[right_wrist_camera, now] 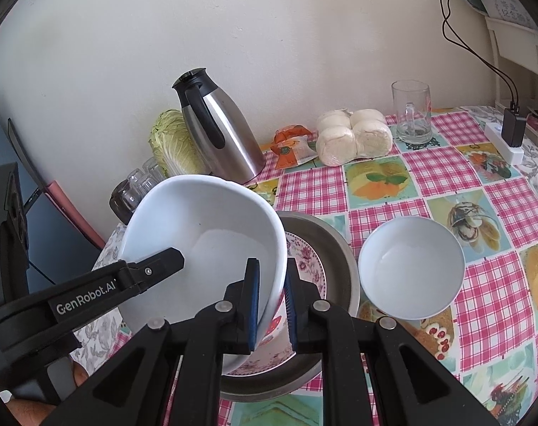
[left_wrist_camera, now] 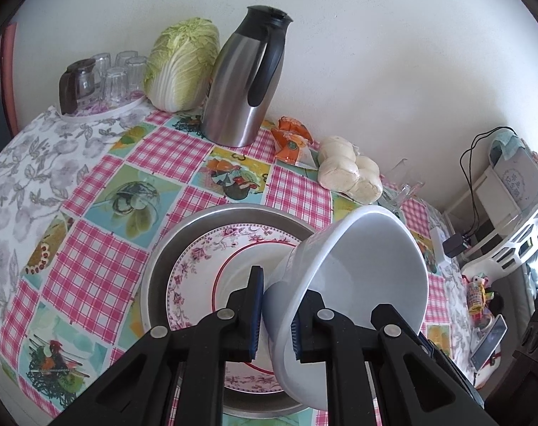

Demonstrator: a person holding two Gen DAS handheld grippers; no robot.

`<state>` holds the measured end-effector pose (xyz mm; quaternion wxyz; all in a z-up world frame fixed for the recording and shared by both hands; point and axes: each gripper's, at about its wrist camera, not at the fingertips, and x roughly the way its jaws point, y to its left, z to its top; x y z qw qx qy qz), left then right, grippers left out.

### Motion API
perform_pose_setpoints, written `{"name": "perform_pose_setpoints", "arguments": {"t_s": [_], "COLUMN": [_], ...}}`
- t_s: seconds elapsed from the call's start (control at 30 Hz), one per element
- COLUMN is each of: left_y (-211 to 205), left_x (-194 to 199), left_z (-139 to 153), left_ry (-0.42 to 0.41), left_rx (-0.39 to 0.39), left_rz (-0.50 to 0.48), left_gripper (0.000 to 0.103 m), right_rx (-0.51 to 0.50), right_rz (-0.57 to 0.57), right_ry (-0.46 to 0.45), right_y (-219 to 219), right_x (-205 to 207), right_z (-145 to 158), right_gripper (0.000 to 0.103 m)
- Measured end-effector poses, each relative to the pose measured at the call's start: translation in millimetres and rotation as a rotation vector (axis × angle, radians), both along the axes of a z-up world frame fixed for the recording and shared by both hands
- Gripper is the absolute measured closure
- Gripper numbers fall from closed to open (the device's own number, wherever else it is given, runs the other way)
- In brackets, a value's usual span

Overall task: Organize plates and bowls
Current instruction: 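Carry the white square bowl over the steel basin with both tools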

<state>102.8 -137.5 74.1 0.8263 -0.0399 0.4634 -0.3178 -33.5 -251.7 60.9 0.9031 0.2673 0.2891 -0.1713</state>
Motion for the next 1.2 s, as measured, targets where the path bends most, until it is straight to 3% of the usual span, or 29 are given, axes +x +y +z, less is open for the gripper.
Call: {"name": "perform_pose_setpoints", "arguments": {"t_s": [1.2], "left_y": [4], "left_x": [20], "left_z": [-32], "left_ry": [0.086], "left_rx": [0.022], "left_rz": [0.053], "left_gripper": [0.088], "right_rx": [0.068], "right_rz": [0.023], "right_ry": [-0.009], "right_y": [-2], "right_x": [18], "right_z": [-20], "right_gripper": [0.086]}}
